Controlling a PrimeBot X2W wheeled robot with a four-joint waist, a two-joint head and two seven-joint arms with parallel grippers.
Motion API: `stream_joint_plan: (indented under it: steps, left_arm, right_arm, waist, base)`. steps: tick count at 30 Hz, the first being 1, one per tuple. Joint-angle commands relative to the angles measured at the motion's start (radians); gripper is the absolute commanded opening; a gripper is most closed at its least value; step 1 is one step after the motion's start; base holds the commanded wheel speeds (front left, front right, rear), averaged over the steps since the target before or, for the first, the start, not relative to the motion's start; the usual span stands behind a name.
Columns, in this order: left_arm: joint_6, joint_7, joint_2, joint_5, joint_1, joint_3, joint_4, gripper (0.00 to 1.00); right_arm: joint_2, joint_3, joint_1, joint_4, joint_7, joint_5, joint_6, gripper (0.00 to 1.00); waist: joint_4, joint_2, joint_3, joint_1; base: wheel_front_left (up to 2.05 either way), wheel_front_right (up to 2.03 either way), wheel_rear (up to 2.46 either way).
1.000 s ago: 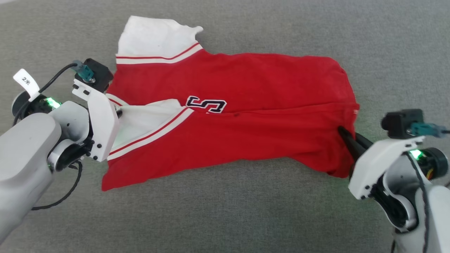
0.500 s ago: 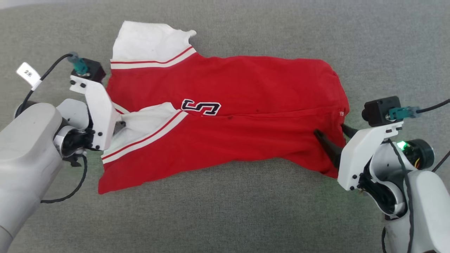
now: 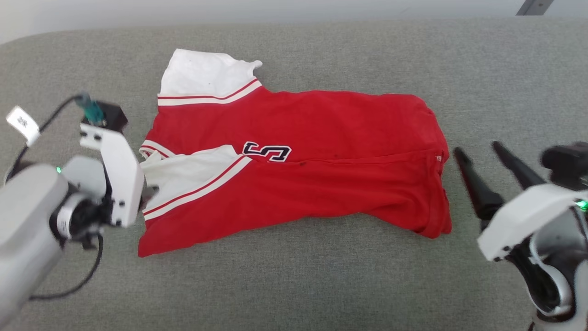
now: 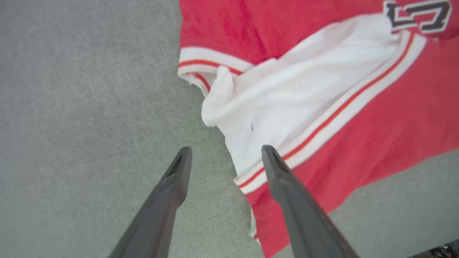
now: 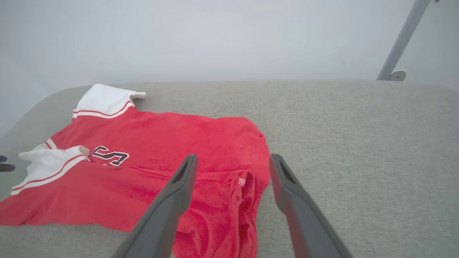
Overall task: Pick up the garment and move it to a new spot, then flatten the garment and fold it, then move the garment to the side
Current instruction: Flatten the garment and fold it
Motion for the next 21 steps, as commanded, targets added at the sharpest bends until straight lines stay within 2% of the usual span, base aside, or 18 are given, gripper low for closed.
stream_joint_plan:
  steps: [1,7,11,15,19,20,21]
  left_arm:
    - [0.009,0.006,0.005,-0.005,0.017,0.001,-0.015,1.0]
    - [0.15,0.044,0.106,-0.072,0.142,0.015,-0.238,1.0]
    - [0.227,0.04,0.148,-0.085,0.195,0.018,-0.307,1.0]
    - [0.256,-0.005,0.135,-0.103,0.227,0.034,-0.268,1.0]
    - [0.227,-0.023,0.092,-0.133,0.264,0.03,-0.187,1.0]
    - [0.206,-0.033,0.063,-0.146,0.27,0.03,-0.157,0.03]
    - [0.198,-0.038,0.053,-0.148,0.268,0.03,-0.144,0.0]
  right_arm:
    - [0.003,-0.008,0.01,-0.007,-0.012,-0.004,0.0,1.0]
    - [0.05,-0.077,0.079,-0.052,-0.096,-0.005,0.0,1.0]
    - [0.064,-0.096,0.107,-0.055,-0.106,0.026,0.0,1.0]
    - [0.067,-0.086,0.122,-0.036,-0.078,0.059,0.0,1.0]
    - [0.067,-0.047,0.128,-0.007,-0.012,0.081,0.0,1.0]
    - [0.067,-0.03,0.122,0.01,0.032,0.089,0.0,1.0]
    - [0.067,-0.024,0.114,0.019,0.052,0.094,0.0,1.0]
  waist:
    - [-0.002,0.0,-0.002,0.0]
    - [-0.025,0.0,0.002,0.0]
    - [-0.045,0.0,0.017,0.0]
    - [-0.067,0.0,0.034,0.0]
    - [-0.085,0.0,0.05,0.0]
    - [-0.089,0.0,0.057,0.0]
    - [-0.09,0.0,0.06,0.0]
  base:
    - [0.0,0.0,0.0]
    - [0.0,0.0,0.0]
    - [0.0,0.0,0.0]
    - [0.0,0.0,0.0]
    - [0.0,0.0,0.0]
    - [0.0,0.0,0.0]
    - [0.0,0.0,0.0]
